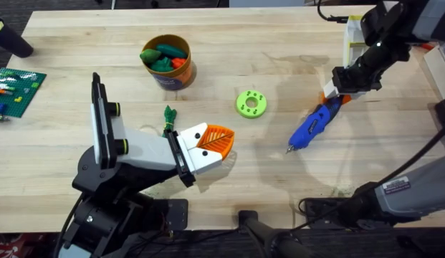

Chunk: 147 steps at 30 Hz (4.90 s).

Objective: Pick up the gripper from the table and insert it into the empty holder that is missing its gripper. Then pick up a screw, insert it into the mounting hole, and use the screwdriver to tighten it. Finally, clean up the table by picking up the vegetable and placing it into the bucket.

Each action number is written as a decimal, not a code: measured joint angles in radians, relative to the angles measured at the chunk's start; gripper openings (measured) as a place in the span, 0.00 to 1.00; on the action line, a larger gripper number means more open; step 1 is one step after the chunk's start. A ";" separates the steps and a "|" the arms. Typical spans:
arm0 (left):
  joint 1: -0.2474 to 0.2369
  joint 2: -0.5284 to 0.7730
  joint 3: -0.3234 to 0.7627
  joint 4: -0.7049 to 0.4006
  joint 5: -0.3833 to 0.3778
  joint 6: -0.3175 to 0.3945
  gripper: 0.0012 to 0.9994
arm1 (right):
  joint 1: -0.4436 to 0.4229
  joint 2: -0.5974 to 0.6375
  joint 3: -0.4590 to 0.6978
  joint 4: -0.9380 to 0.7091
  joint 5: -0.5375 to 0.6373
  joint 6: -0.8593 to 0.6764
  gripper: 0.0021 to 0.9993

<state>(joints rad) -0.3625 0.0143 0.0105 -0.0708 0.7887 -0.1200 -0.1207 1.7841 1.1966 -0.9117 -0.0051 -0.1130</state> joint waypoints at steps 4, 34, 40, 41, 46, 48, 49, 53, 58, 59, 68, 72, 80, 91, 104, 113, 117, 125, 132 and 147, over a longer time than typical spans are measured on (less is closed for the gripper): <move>0.000 0.000 0.000 -0.001 0.000 -0.001 0.01 | 0.000 0.003 0.003 -0.007 0.000 0.002 0.03; 0.000 0.000 0.000 -0.001 0.000 -0.001 0.01 | 0.000 0.004 0.002 0.047 -0.064 0.198 0.02; 0.000 0.000 0.000 -0.001 0.000 -0.001 0.01 | 0.000 0.004 0.002 0.049 -0.033 0.192 0.79; 0.000 0.000 0.000 -0.001 0.000 -0.001 0.01 | 0.000 0.004 0.002 0.049 -0.033 0.190 0.91; 0.000 0.000 0.000 -0.001 0.000 -0.001 0.01 | 0.001 0.004 0.004 0.034 -0.030 0.210 0.99; 0.000 0.000 0.000 -0.001 0.000 -0.001 0.01 | 0.001 0.004 0.010 -0.002 -0.026 0.247 0.99; 0.000 0.000 0.000 -0.001 0.000 -0.001 0.01 | 0.001 0.003 0.013 -0.024 -0.025 0.271 0.99; 0.000 0.000 0.000 -0.001 0.000 -0.001 0.01 | 0.001 -0.019 0.023 -0.091 -0.024 0.420 0.99; 0.000 0.000 0.000 -0.001 0.000 -0.001 0.01 | 0.000 -0.060 0.032 -0.160 -0.165 0.846 0.99; 0.000 0.000 0.000 -0.001 0.000 -0.001 0.01 | 0.000 -0.060 0.032 -0.152 -0.177 0.880 0.99; 0.000 0.000 0.000 -0.001 0.000 -0.001 0.01 | 0.014 -0.060 0.032 -0.113 -0.198 1.100 0.99; 0.000 0.000 0.000 -0.001 0.000 -0.001 0.01 | 0.065 -0.060 0.028 -0.110 -0.196 1.170 0.99; 0.000 0.000 0.000 -0.001 0.001 -0.001 0.01 | 0.155 -0.060 -0.035 -0.087 -0.127 1.349 0.99; 0.000 0.000 0.000 -0.001 0.001 -0.001 0.01 | 0.150 -0.060 -0.039 -0.071 -0.079 1.436 0.99; 0.000 0.000 0.000 -0.001 0.001 -0.001 0.01 | 0.150 -0.060 -0.047 -0.075 -0.062 1.454 0.38; 0.000 0.000 0.000 -0.001 0.001 -0.001 0.01 | 0.148 -0.060 -0.048 -0.079 -0.063 1.414 0.03; 0.000 0.000 0.000 -0.001 0.001 -0.001 0.01 | 0.148 -0.060 -0.047 -0.083 -0.050 1.321 0.03; 0.000 0.000 0.000 -0.001 0.001 -0.001 0.01 | 0.153 -0.145 0.000 -0.108 0.055 1.073 0.03; 0.000 0.000 0.000 -0.001 0.001 -0.001 0.01 | 0.217 -0.376 0.096 -0.073 0.083 0.842 0.03; 0.000 0.000 0.000 -0.001 0.001 -0.001 0.01 | 0.489 -0.689 0.109 0.232 -0.141 0.220 0.03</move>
<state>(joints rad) -0.3630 0.0139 0.0105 -0.0718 0.7897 -0.1214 0.3678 1.0947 1.3060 -0.6794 -0.1465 0.1067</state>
